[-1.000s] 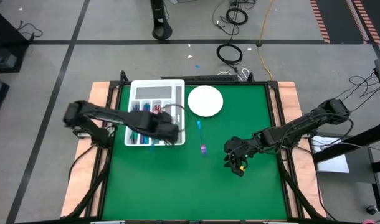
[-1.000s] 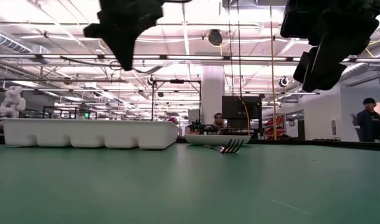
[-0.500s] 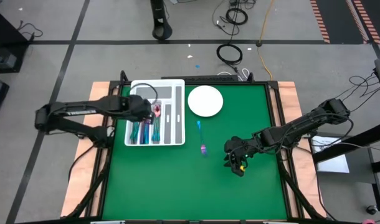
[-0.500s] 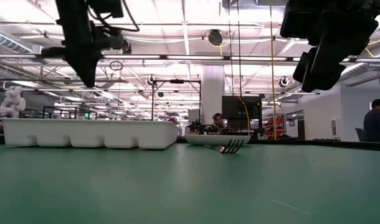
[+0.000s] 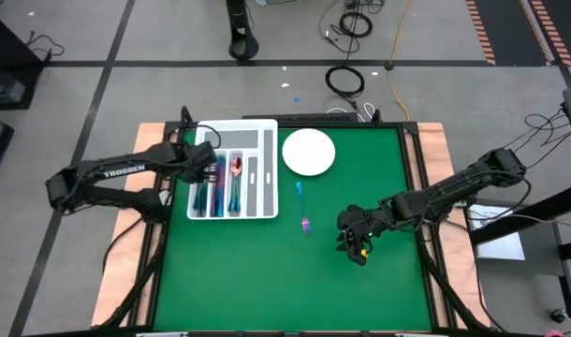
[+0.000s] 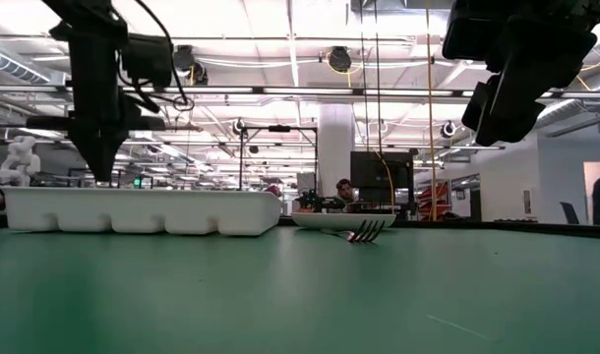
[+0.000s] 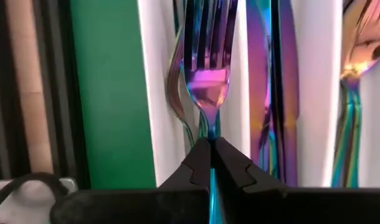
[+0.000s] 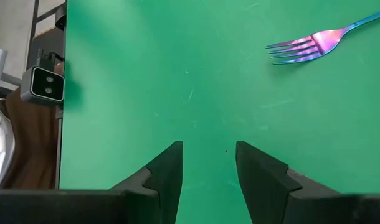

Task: Sort silverware
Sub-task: Put the blue fork into the silverware tray

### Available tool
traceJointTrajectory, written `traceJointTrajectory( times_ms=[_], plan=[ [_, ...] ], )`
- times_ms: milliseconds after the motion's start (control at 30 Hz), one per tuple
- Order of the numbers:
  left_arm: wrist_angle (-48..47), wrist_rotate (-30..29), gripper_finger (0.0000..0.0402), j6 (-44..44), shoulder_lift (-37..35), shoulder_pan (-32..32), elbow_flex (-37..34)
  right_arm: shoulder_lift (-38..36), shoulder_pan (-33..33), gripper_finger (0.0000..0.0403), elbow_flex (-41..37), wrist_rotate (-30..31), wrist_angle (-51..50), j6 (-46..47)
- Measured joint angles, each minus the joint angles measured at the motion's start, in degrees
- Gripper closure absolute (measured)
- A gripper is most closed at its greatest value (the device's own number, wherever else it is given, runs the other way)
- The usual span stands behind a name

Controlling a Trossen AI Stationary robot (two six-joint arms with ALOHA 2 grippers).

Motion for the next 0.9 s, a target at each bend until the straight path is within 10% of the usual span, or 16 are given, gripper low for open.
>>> traceJointTrajectory(
  times_ms=[900],
  plan=[
    [6.14, 2.75, 0.0338, 2.50, 0.04, 3.01, -4.98, 0.00, 0.00, 0.0266, 0.00, 0.04, 1.66, -1.49]
  ],
)
